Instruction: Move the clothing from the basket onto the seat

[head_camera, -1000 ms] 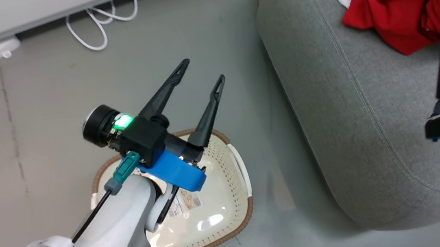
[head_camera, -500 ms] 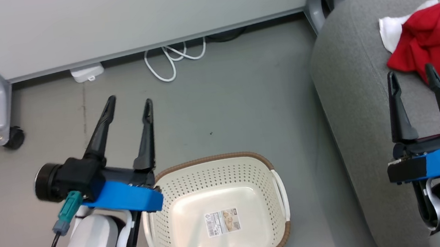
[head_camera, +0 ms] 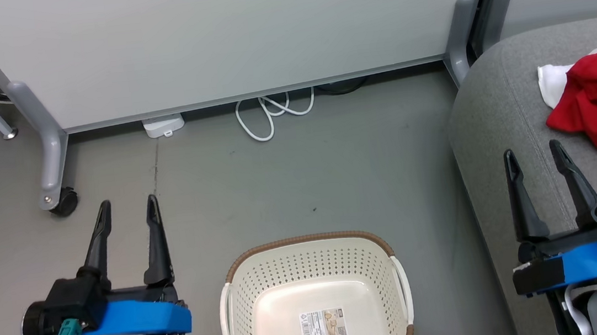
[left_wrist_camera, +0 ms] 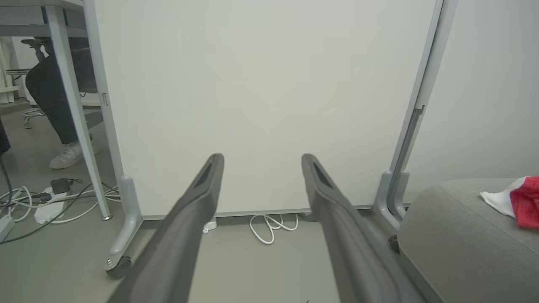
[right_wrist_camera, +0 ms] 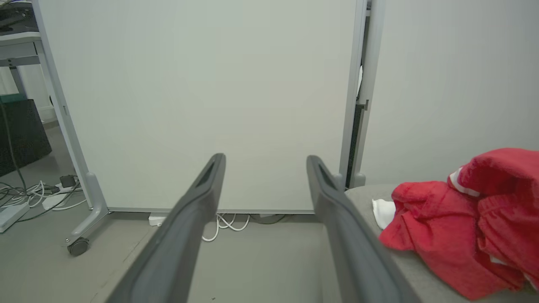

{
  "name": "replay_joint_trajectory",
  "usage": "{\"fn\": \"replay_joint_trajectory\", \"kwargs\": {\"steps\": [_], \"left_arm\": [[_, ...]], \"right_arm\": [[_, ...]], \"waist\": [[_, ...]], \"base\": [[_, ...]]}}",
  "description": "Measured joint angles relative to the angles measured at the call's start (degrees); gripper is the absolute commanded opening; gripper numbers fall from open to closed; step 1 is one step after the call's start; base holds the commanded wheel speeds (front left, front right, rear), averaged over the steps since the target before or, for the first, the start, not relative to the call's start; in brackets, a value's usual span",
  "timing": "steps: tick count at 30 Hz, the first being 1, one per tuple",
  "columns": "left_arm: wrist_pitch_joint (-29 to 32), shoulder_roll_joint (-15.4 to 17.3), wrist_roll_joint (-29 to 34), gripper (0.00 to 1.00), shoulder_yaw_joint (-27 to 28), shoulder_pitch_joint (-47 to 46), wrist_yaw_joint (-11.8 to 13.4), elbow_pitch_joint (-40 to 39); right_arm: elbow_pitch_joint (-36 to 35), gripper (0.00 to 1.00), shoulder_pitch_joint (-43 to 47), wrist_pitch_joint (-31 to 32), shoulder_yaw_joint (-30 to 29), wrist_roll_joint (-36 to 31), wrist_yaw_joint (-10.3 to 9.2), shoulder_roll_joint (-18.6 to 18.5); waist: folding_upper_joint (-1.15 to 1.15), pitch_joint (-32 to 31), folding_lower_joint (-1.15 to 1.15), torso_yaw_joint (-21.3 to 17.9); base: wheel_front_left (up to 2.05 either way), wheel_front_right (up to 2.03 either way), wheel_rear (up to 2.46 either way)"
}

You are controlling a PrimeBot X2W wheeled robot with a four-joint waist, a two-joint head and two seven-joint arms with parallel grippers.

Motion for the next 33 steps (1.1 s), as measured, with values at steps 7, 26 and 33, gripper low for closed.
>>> {"fn": "replay_joint_trajectory", "kwargs": {"steps": [7,26,33], "left_arm": [[0.0,-2.1,2.2,1.0,2.8,2.2,-1.3,0.0],[0.1,-4.3,5.7,0.0,5.2,4.9,-3.0,2.3],[1.5,-4.8,2.3,0.0,5.4,6.9,-3.0,4.9]], "right_arm": [[0.5,1.0,2.5,0.0,0.2,1.8,0.0,0.0],[3.0,0.0,5.6,0.1,-0.1,3.4,0.0,0.1],[5.7,0.0,6.3,1.5,-0.2,6.8,0.0,0.4]], "waist": [[0.0,-1.6,0.0,0.9],[0.0,-3.6,0.0,0.9],[0.0,-3.7,0.01,0.8]], "base": [[0.0,0.0,0.0],[0.0,0.0,0.0],[0.0,0.0,0.0]]}}
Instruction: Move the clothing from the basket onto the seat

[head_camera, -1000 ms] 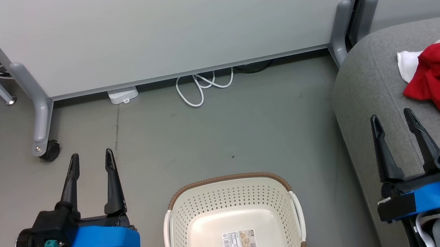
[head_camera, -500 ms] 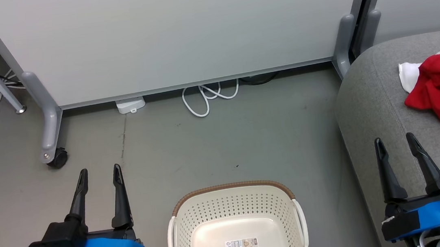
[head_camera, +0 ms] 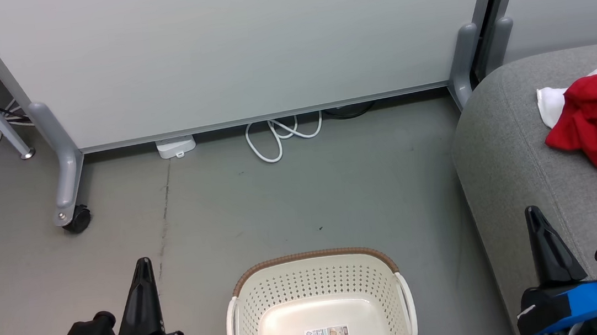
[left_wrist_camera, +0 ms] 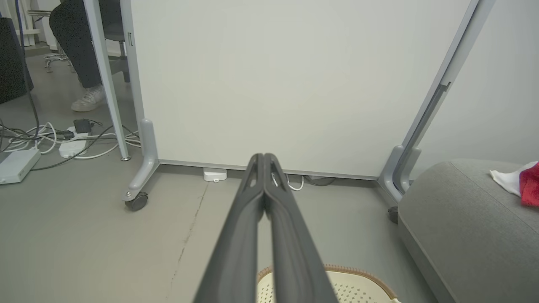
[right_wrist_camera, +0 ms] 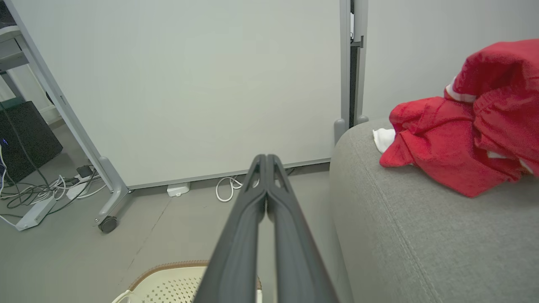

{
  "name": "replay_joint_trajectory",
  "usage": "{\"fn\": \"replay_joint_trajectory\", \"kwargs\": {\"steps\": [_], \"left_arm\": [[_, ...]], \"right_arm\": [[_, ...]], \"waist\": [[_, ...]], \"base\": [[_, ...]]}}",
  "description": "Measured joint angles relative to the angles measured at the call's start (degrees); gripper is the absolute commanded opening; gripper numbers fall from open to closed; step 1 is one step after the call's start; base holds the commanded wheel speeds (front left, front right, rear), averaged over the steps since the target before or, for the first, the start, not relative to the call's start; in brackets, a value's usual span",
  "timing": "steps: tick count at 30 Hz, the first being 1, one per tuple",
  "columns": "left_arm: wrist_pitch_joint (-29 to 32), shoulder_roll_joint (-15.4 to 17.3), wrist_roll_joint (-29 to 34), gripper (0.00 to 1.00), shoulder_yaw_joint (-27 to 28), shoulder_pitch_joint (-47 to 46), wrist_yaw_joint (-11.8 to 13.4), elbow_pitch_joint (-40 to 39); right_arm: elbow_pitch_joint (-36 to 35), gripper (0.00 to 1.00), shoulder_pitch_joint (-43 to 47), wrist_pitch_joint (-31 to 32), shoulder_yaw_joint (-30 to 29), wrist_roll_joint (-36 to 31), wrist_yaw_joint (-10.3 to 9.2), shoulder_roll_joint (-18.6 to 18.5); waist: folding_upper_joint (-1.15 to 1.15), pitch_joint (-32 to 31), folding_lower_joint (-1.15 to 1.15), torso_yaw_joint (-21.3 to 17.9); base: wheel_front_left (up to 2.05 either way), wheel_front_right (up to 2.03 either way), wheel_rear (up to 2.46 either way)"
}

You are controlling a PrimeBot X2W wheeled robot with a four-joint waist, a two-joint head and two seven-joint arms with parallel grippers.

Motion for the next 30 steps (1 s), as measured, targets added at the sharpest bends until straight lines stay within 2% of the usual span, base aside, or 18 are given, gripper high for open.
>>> {"fn": "replay_joint_trajectory", "kwargs": {"steps": [16,30], "left_arm": [[4.1,0.0,-16.8,0.0,1.5,-0.2,0.0,-0.5],[7.2,-0.1,-29.4,0.0,2.7,-0.7,-0.4,-0.8]], "right_arm": [[0.1,0.0,-0.1,4.1,-0.3,17.3,0.0,0.0],[0.2,0.0,-0.5,7.1,-0.5,29.9,-0.01,0.0]], "waist": [[0.0,-0.3,0.0,-0.4],[0.0,-0.6,0.0,-0.7]], "base": [[0.0,0.0,0.0],[0.0,0.0,0.0]]}}
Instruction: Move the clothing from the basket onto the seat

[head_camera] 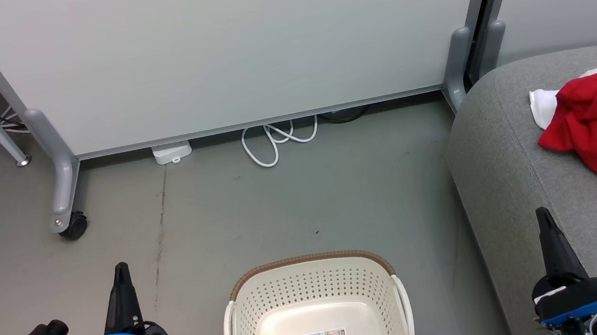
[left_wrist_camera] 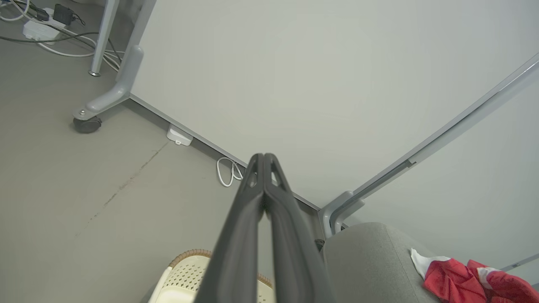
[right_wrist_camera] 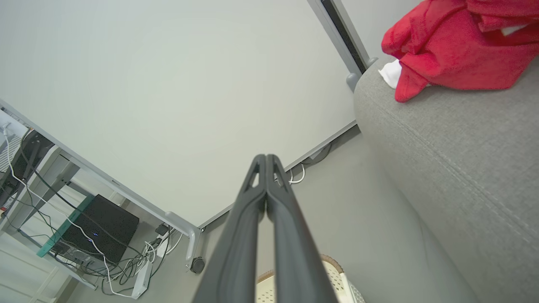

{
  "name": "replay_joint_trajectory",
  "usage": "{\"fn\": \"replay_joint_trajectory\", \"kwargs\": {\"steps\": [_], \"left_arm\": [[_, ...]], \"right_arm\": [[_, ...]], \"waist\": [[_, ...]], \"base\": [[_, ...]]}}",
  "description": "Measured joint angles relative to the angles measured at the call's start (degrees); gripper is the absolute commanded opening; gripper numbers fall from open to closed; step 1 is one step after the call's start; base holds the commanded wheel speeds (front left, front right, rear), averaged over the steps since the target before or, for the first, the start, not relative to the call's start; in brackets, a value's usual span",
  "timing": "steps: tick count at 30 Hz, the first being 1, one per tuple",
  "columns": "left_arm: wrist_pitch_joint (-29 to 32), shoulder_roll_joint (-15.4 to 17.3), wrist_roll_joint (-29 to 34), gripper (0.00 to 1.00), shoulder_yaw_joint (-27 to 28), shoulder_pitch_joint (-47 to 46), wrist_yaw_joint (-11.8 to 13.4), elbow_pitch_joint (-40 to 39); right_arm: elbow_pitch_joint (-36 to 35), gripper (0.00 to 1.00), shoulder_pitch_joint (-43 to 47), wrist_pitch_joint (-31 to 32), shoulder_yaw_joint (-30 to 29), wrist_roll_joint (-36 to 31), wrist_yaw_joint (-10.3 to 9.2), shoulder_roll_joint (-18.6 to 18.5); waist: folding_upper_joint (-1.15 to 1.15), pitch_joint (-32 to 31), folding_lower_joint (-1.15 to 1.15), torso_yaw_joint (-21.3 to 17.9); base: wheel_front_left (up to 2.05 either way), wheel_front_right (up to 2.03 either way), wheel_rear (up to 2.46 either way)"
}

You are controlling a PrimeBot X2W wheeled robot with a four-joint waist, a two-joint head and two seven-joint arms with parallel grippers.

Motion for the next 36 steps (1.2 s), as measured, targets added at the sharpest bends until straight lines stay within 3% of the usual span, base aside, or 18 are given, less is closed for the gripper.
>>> {"fn": "replay_joint_trajectory", "kwargs": {"steps": [36], "left_arm": [[6.3,0.0,-24.7,0.0,2.5,-1.5,-0.2,-0.7]], "right_arm": [[0.4,0.0,-1.5,6.4,-0.6,25.2,0.0,-0.1]], "waist": [[0.0,-0.7,0.0,-0.9]], "base": [[0.0,0.0,0.0]]}}
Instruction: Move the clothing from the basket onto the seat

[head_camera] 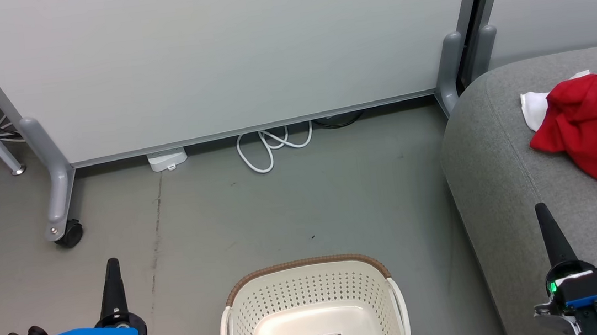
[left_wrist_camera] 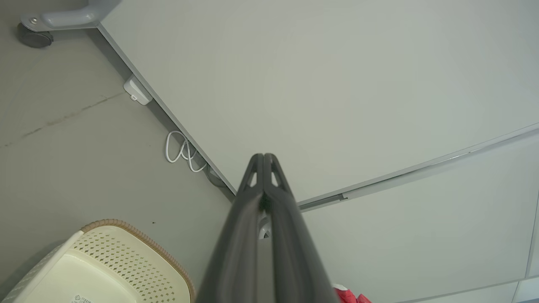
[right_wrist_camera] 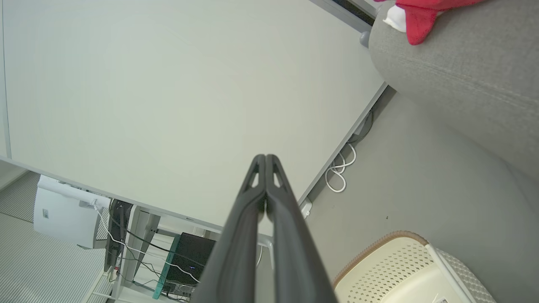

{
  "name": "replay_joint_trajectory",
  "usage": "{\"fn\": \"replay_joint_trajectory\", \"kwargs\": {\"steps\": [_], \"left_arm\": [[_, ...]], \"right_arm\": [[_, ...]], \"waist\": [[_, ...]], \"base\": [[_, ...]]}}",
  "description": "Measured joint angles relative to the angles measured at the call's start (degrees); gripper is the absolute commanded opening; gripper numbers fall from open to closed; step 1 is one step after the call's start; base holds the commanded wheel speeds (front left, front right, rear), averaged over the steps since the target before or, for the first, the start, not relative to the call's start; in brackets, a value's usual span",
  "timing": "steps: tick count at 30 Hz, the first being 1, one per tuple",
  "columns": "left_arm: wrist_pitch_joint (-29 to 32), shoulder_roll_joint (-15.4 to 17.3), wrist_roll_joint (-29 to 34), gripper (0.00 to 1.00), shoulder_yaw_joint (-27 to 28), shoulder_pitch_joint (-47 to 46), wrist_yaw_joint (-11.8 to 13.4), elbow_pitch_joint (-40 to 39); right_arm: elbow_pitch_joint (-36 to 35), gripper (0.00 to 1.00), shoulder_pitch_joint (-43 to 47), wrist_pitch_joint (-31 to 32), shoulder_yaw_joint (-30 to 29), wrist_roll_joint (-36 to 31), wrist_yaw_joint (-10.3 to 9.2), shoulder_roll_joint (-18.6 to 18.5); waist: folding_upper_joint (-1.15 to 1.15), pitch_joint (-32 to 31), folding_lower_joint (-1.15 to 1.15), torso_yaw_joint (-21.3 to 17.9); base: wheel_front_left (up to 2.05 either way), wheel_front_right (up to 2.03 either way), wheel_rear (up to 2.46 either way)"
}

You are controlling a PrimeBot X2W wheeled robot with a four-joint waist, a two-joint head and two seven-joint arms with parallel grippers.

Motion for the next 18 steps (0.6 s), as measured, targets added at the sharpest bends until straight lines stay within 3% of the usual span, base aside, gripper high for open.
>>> {"fn": "replay_joint_trajectory", "kwargs": {"steps": [18], "left_arm": [[2.5,0.0,-9.7,0.0,1.0,-0.6,-0.4,-0.3]], "right_arm": [[0.2,0.0,-0.5,2.4,-0.2,9.8,0.0,0.0]], "waist": [[0.0,-0.4,0.0,-0.4]], "base": [[0.0,0.0,0.0]]}}
